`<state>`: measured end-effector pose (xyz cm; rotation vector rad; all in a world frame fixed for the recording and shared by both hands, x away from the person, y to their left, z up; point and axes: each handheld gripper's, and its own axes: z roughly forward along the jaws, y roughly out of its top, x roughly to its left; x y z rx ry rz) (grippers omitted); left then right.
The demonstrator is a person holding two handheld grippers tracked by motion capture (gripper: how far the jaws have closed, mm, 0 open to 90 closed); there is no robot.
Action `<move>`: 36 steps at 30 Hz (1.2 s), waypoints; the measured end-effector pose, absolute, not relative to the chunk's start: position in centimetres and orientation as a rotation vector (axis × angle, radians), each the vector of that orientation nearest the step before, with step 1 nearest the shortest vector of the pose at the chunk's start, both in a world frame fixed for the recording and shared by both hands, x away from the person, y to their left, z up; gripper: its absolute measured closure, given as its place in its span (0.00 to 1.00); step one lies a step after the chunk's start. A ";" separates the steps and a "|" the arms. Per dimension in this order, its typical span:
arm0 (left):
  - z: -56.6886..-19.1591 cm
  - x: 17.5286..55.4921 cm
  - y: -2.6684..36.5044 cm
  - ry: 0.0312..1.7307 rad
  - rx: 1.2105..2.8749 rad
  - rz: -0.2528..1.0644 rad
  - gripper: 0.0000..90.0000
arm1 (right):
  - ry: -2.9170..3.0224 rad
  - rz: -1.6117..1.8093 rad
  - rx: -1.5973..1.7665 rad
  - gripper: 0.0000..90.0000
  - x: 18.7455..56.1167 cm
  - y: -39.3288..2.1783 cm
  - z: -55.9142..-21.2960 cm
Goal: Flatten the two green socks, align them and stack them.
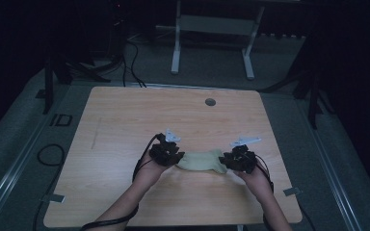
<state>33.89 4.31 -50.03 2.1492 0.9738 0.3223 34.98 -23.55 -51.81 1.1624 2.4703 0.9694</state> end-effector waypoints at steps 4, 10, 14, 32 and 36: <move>-51.0 33.8 2.5 0.935 2.219 0.299 0.97 | 2.498 0.972 1.132 0.80 34.8 -22.5 -52.2; -54.6 34.9 1.3 0.997 2.284 0.272 0.99 | 2.556 0.923 1.130 0.79 35.1 -21.7 -54.1; -55.3 35.3 2.0 1.032 2.252 0.266 0.99 | 2.571 0.925 1.119 0.78 35.2 -22.2 -54.9; -55.4 34.9 6.6 1.114 2.214 0.310 0.98 | 2.613 0.924 1.004 0.76 37.3 -19.3 -55.0; -55.5 35.4 7.6 1.130 2.192 0.313 0.98 | 2.607 0.926 0.985 0.76 37.4 -18.3 -55.1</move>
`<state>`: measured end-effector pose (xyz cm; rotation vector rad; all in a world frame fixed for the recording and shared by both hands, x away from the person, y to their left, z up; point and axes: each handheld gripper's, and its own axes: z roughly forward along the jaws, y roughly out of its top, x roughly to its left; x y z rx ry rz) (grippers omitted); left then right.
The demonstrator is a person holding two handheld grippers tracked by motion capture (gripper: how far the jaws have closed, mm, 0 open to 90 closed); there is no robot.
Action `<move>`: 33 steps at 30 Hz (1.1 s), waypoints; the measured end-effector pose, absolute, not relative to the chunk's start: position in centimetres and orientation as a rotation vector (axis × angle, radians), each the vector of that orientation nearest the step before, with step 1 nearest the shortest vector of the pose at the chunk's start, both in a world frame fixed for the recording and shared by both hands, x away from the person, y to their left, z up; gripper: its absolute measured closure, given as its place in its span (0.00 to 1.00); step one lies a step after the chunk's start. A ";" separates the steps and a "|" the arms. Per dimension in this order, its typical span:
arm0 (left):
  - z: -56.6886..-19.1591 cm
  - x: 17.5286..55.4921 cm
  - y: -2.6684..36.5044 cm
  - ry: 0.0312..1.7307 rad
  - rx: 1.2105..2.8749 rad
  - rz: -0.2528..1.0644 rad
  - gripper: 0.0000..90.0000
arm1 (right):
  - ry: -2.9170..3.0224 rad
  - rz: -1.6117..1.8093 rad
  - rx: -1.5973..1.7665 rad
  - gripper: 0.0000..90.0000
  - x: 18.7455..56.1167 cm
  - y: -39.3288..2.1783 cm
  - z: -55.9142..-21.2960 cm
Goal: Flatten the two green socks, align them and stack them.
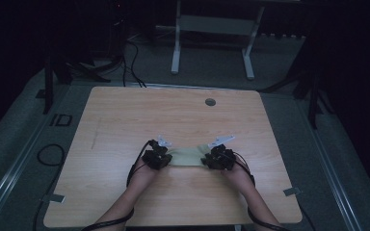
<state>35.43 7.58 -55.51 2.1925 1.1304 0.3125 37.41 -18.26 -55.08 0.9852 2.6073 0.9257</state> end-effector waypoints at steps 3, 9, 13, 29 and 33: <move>-55.5 35.5 7.9 1.138 2.181 0.303 0.97 | 2.604 0.931 0.995 0.76 37.6 -17.8 -55.1; -54.3 34.9 8.0 1.119 2.156 0.320 0.81 | 2.607 0.930 0.976 0.67 37.3 -17.4 -54.6; -53.4 34.1 8.1 1.084 2.128 0.309 0.69 | 2.574 1.015 0.998 0.57 36.8 -17.8 -53.5; -52.8 32.6 7.7 1.059 2.055 0.366 0.09 | 2.420 1.205 1.128 0.15 36.3 -20.4 -51.8; -52.9 32.4 8.1 1.061 2.036 0.351 0.07 | 2.409 1.198 1.122 0.15 36.1 -21.3 -51.9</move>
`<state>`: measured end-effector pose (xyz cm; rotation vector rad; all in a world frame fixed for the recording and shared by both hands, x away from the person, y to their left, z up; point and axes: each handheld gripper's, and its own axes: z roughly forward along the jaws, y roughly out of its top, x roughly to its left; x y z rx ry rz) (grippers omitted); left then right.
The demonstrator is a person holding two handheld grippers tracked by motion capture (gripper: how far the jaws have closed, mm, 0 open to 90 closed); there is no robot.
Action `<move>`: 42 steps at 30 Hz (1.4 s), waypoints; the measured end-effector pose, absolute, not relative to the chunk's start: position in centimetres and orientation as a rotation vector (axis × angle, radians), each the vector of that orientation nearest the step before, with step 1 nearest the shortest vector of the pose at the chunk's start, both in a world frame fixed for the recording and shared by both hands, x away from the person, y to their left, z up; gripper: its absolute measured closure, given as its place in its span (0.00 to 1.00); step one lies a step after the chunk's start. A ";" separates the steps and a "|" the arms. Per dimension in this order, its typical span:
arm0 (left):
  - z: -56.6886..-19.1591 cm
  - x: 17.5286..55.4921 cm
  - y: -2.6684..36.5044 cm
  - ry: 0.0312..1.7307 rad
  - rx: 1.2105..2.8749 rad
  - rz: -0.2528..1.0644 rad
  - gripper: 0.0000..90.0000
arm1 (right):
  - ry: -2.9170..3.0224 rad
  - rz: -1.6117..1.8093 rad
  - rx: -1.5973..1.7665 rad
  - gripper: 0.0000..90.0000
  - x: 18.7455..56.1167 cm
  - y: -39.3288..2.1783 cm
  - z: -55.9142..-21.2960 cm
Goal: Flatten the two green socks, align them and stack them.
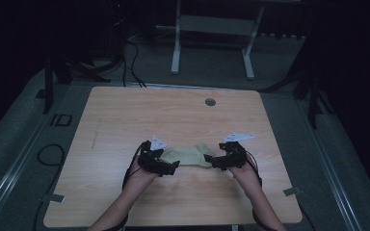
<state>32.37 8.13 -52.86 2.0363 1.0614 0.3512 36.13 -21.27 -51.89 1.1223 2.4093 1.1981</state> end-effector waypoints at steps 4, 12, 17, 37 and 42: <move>-53.1 32.0 8.3 1.077 2.043 0.347 0.02 | 2.411 1.166 1.082 0.15 35.6 -21.9 -51.9; -53.2 30.9 9.5 1.062 2.026 0.357 0.02 | 2.428 1.141 1.044 0.15 34.6 -23.1 -52.1; -53.4 30.3 10.5 1.072 2.026 0.357 0.02 | 2.417 1.125 1.061 0.15 34.1 -24.1 -52.3; -54.6 28.5 14.9 1.154 1.992 0.355 0.02 | 2.374 1.103 1.148 0.15 32.6 -28.8 -53.0; -54.9 27.8 16.0 1.164 1.997 0.368 0.02 | 2.345 1.101 1.174 0.15 32.2 -30.0 -53.1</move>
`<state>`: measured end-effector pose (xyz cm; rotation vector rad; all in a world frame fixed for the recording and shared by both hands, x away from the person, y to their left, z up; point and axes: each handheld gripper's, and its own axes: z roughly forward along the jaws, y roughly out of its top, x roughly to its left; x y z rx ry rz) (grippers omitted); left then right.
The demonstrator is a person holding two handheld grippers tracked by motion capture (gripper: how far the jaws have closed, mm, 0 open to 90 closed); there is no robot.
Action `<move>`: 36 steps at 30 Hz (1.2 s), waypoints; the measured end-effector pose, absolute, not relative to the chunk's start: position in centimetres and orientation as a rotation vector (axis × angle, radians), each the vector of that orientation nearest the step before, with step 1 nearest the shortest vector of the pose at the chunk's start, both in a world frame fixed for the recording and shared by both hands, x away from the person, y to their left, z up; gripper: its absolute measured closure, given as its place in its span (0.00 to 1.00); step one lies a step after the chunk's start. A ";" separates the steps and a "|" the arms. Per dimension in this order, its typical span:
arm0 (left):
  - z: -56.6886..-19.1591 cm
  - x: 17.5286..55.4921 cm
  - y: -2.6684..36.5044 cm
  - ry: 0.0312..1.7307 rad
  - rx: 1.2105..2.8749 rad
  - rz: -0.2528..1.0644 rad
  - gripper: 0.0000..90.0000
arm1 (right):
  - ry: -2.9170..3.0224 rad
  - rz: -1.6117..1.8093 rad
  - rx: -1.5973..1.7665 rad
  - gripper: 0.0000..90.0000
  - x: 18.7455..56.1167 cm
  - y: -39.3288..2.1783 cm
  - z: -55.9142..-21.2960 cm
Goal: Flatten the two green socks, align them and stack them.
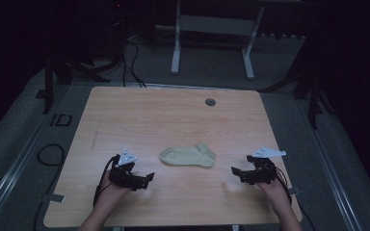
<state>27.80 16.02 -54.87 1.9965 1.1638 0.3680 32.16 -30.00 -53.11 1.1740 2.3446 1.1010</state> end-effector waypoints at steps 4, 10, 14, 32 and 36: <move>-55.1 27.3 17.1 1.180 1.992 0.379 0.02 | 2.330 1.095 1.198 0.15 31.9 -31.0 -53.5; -55.5 26.5 18.8 1.214 1.981 0.399 0.02 | 2.314 1.074 1.243 0.15 31.4 -32.5 -54.2; -55.8 26.1 20.0 1.240 1.971 0.408 0.02 | 2.293 1.059 1.268 0.14 31.1 -33.6 -54.5; -56.3 24.3 24.7 1.343 1.919 0.468 0.02 | 2.175 1.022 1.412 0.14 29.8 -37.4 -55.3; -56.6 23.7 25.6 1.367 1.903 0.471 0.02 | 2.160 1.028 1.442 0.14 29.3 -38.1 -55.4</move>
